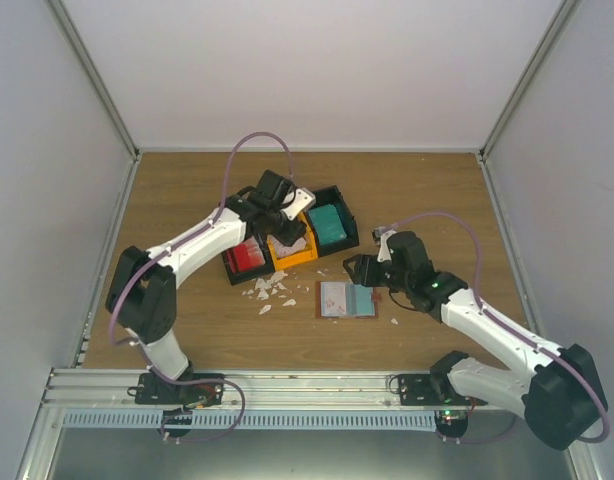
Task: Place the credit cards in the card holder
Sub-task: Pick up the credit card from the storage box.
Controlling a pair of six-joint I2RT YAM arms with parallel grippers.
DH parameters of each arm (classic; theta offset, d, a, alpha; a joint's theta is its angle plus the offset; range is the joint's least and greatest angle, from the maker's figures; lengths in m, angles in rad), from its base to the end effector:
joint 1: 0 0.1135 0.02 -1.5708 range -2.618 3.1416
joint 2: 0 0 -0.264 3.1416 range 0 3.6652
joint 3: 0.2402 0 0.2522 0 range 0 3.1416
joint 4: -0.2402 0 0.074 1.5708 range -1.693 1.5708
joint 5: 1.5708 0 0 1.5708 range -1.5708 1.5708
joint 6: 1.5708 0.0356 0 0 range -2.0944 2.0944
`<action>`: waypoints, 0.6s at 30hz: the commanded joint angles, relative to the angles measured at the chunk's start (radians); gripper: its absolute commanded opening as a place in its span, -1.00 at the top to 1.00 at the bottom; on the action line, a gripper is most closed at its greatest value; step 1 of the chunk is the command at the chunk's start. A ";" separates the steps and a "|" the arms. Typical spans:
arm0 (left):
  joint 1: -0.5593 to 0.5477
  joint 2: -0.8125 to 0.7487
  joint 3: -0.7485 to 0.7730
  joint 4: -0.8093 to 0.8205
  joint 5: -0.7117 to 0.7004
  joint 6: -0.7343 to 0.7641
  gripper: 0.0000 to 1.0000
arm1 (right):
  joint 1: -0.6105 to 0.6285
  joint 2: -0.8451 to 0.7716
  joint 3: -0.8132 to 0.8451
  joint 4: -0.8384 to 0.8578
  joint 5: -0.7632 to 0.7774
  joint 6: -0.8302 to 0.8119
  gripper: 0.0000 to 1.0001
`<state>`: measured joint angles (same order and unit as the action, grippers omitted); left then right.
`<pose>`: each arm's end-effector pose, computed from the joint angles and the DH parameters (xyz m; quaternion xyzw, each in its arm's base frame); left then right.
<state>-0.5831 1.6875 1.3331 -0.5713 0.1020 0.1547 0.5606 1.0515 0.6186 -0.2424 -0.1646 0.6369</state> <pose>0.3044 -0.2052 0.2595 0.3566 0.8776 -0.1145 0.2991 0.1847 0.1228 0.2262 -0.0013 0.8991 0.3044 0.3146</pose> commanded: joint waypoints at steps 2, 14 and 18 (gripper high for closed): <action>0.040 0.119 0.110 -0.043 0.088 0.062 -0.02 | -0.007 0.018 -0.017 0.043 -0.032 -0.003 -0.28; 0.103 0.337 0.263 -0.125 0.028 0.116 0.09 | -0.007 0.054 -0.017 0.042 -0.030 0.019 -0.26; 0.110 0.374 0.276 -0.131 0.048 0.133 0.04 | -0.007 0.076 -0.017 0.051 -0.031 0.027 -0.26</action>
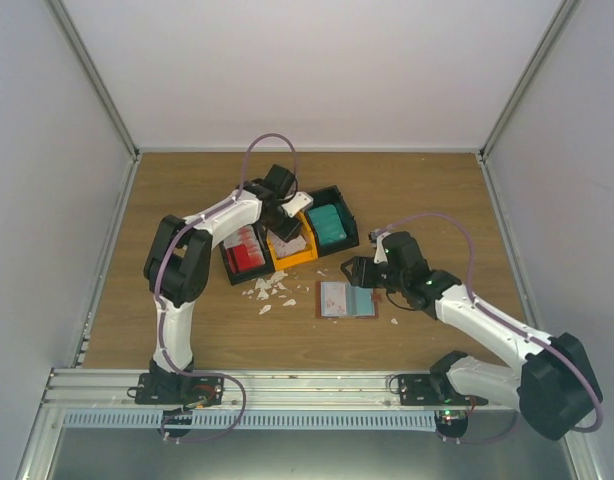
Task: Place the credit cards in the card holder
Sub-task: Pick up the credit card from the storage box.
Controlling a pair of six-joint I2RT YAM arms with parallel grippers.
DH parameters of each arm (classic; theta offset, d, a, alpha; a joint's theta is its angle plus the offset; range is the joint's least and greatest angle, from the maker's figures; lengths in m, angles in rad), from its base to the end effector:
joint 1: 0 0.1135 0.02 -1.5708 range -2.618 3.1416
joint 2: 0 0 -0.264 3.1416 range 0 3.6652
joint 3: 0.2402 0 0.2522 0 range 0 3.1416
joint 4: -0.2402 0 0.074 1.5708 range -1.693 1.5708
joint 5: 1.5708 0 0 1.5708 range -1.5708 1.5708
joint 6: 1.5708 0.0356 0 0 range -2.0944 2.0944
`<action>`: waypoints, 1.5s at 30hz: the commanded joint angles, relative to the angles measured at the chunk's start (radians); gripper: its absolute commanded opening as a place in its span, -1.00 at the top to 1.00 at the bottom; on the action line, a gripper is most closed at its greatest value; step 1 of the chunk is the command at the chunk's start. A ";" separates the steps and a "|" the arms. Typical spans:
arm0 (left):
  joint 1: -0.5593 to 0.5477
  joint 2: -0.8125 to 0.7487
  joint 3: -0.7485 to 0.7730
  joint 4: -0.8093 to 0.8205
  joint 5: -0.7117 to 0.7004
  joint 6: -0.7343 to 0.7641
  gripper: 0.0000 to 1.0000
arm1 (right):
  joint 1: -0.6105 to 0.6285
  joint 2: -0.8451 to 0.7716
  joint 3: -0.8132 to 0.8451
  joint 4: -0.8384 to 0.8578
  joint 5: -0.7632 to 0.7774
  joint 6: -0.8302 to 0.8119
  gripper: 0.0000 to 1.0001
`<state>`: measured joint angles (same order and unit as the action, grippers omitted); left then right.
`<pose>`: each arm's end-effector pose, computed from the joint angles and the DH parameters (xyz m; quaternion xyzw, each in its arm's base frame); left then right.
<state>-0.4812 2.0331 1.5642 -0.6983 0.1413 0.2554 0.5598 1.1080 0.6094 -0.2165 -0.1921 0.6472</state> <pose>0.3756 -0.2017 0.1921 0.3650 0.9066 -0.0912 0.1909 0.1898 0.1269 0.2138 -0.0002 0.9065 0.3062 0.2905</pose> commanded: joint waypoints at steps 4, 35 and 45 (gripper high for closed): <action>0.018 0.070 0.065 -0.020 0.018 0.032 0.00 | -0.005 0.037 -0.008 0.034 -0.004 0.023 -0.25; 0.009 0.049 0.083 -0.073 0.085 0.028 1.00 | -0.006 0.048 -0.022 0.037 0.005 0.034 -0.24; 0.000 0.054 0.068 -0.082 0.096 0.027 0.75 | -0.005 0.043 -0.034 0.041 0.008 0.037 -0.24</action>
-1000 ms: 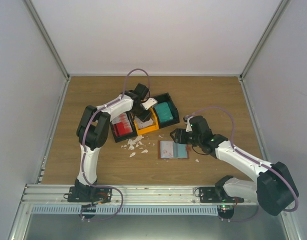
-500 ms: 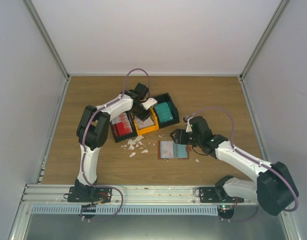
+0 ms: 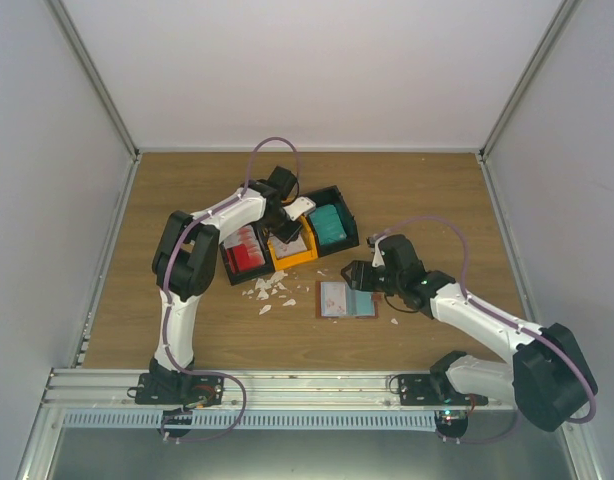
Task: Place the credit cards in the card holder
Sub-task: Pick up the credit card from the storage box.
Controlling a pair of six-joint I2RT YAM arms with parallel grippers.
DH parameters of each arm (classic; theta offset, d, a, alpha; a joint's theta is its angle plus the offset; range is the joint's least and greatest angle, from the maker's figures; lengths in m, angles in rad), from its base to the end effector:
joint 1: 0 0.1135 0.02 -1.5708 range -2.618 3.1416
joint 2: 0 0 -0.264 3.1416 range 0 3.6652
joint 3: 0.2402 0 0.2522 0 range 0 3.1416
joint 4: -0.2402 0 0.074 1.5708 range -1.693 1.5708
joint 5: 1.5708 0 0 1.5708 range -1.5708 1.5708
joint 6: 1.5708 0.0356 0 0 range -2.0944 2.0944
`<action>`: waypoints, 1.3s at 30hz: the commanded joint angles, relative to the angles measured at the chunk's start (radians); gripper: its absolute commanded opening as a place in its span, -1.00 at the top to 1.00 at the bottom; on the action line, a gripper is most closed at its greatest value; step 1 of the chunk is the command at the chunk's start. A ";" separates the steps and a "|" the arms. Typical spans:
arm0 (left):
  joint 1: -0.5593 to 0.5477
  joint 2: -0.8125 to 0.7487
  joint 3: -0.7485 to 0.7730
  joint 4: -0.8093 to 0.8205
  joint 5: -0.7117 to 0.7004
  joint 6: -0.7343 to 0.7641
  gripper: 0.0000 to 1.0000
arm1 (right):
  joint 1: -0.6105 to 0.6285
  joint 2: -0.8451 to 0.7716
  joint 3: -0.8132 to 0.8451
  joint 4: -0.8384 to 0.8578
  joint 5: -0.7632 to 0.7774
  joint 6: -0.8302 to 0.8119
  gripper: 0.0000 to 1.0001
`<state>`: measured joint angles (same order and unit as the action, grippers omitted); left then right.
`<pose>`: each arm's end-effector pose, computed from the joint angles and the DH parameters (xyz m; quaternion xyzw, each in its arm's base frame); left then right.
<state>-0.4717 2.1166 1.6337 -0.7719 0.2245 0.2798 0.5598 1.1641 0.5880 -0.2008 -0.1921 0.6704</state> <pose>0.3845 -0.2050 0.1752 0.3765 0.9064 -0.1251 0.1450 0.1924 0.1286 0.1965 0.0137 0.9186 0.2943 0.2633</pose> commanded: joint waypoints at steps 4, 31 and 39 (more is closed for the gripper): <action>-0.012 -0.007 -0.009 -0.015 -0.013 -0.003 0.55 | -0.006 -0.015 -0.018 0.026 0.009 0.013 -0.24; -0.041 -0.005 -0.040 -0.044 -0.001 -0.008 0.79 | 0.038 0.333 0.153 0.087 0.111 -0.091 -0.07; -0.043 -0.005 -0.046 -0.040 -0.008 -0.013 0.80 | 0.067 0.489 0.251 0.121 0.153 -0.098 -0.05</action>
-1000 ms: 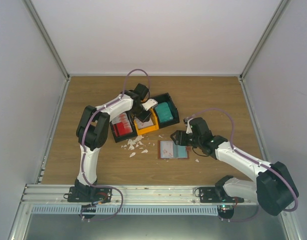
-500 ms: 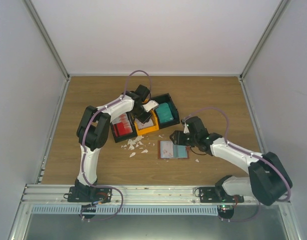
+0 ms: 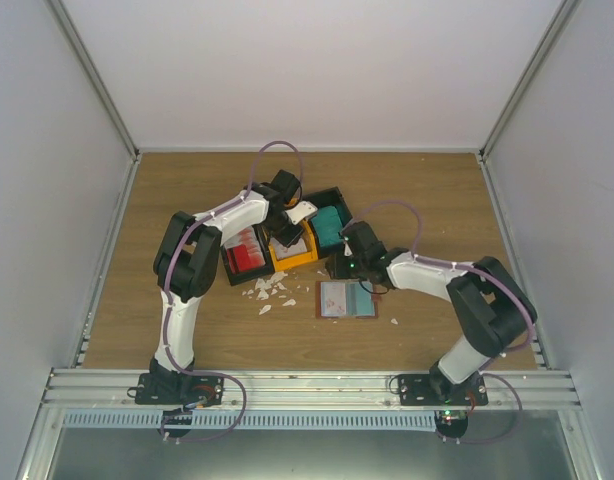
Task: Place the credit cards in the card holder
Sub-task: Pick up the credit card from the storage box.
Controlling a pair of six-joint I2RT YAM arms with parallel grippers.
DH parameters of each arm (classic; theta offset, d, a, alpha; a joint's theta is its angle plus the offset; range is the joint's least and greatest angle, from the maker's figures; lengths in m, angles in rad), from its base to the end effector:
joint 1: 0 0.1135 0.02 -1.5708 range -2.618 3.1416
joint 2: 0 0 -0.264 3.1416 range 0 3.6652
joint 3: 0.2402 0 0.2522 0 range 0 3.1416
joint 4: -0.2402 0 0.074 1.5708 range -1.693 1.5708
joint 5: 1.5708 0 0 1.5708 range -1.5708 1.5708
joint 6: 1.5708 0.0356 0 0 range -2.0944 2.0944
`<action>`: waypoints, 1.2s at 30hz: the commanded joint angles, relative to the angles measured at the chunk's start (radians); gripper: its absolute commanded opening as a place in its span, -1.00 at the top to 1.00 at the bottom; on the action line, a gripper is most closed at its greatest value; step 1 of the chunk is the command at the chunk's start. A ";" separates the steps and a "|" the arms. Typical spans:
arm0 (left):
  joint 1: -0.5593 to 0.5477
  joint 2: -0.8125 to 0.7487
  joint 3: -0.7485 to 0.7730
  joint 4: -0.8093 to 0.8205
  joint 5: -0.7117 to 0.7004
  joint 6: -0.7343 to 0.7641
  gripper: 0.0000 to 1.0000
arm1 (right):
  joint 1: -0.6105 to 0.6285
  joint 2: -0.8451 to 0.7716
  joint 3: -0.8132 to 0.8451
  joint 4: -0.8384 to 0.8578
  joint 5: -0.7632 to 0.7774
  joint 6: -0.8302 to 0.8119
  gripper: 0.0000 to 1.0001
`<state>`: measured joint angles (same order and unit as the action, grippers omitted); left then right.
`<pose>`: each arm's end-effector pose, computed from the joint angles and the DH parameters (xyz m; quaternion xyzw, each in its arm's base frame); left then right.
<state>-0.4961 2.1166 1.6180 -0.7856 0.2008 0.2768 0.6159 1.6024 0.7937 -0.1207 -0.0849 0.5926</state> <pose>0.3762 -0.2117 0.1703 0.3844 0.9067 -0.1142 0.1304 0.2483 0.1795 0.1539 -0.0244 0.9479 0.2121 0.2363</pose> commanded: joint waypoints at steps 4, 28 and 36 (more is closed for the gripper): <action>-0.020 -0.013 -0.040 -0.025 0.028 -0.012 0.81 | 0.012 0.092 0.062 0.053 0.056 -0.018 -0.04; -0.093 -0.155 -0.159 -0.018 -0.024 -0.092 0.74 | 0.013 0.152 0.107 0.035 0.080 0.006 -0.04; -0.123 -0.206 -0.212 -0.004 -0.025 -0.115 0.66 | 0.013 0.142 0.093 0.039 0.065 0.015 -0.04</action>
<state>-0.5892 1.9343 1.4502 -0.7341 0.1387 0.1852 0.6247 1.7332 0.8787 -0.1127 -0.0414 0.5861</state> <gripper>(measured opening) 0.164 0.520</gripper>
